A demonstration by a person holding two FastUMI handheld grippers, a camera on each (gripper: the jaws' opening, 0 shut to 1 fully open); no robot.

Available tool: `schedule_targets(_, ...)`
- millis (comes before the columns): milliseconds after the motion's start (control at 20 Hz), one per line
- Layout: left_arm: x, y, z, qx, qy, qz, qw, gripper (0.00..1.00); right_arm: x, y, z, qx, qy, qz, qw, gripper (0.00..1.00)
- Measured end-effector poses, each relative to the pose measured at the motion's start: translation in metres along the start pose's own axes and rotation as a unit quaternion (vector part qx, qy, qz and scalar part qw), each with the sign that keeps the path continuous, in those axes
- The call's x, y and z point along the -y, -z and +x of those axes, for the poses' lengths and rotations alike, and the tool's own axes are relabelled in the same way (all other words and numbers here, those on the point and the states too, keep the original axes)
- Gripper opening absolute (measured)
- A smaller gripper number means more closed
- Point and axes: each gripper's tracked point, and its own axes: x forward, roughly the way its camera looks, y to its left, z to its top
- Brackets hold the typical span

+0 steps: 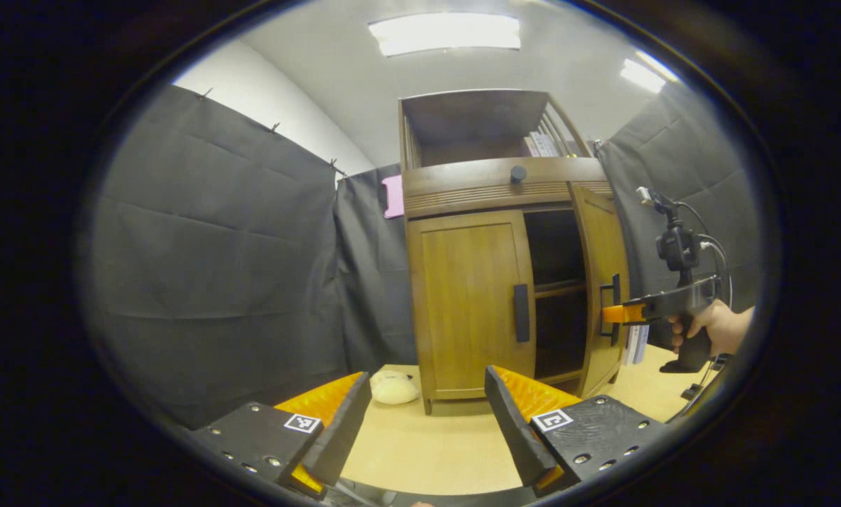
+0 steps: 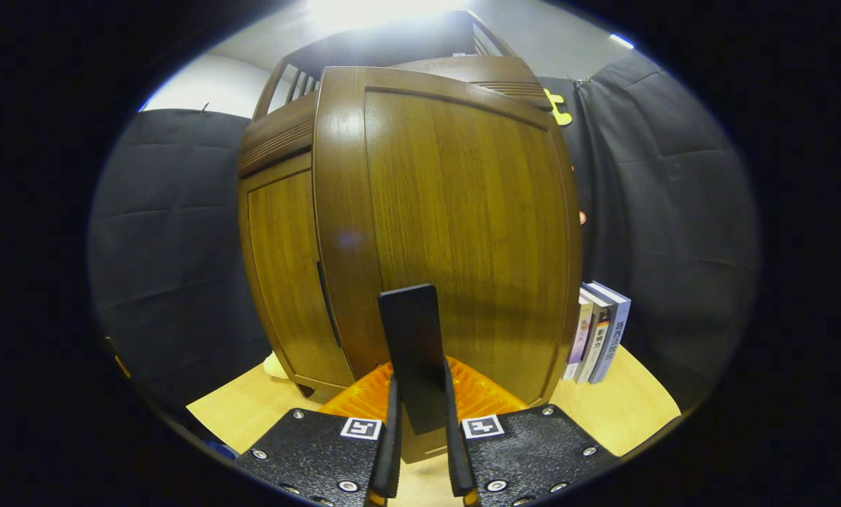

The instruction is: Open the right door of the double-door shoe cabinet with the right hand, and open the left door with the left hand.

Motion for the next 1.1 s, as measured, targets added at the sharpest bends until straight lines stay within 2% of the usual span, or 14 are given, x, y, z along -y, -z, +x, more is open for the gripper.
schedule_targets(700,0.022,-0.004,0.011,0.015,0.074,-0.017,0.997,0.92,0.066,0.008,-0.069,0.004,0.049,0.025,0.999,0.26)
schedule_targets(1000,0.027,-0.008,0.009,0.018,0.103,-0.023,0.994,0.92,0.11,0.015,-0.09,-0.001,0.099,0.036,0.994,0.25)
schedule_targets(1100,0.029,-0.008,0.009,0.019,0.112,-0.024,0.993,0.92,0.125,0.014,-0.099,0.0,0.114,0.037,0.993,0.22)
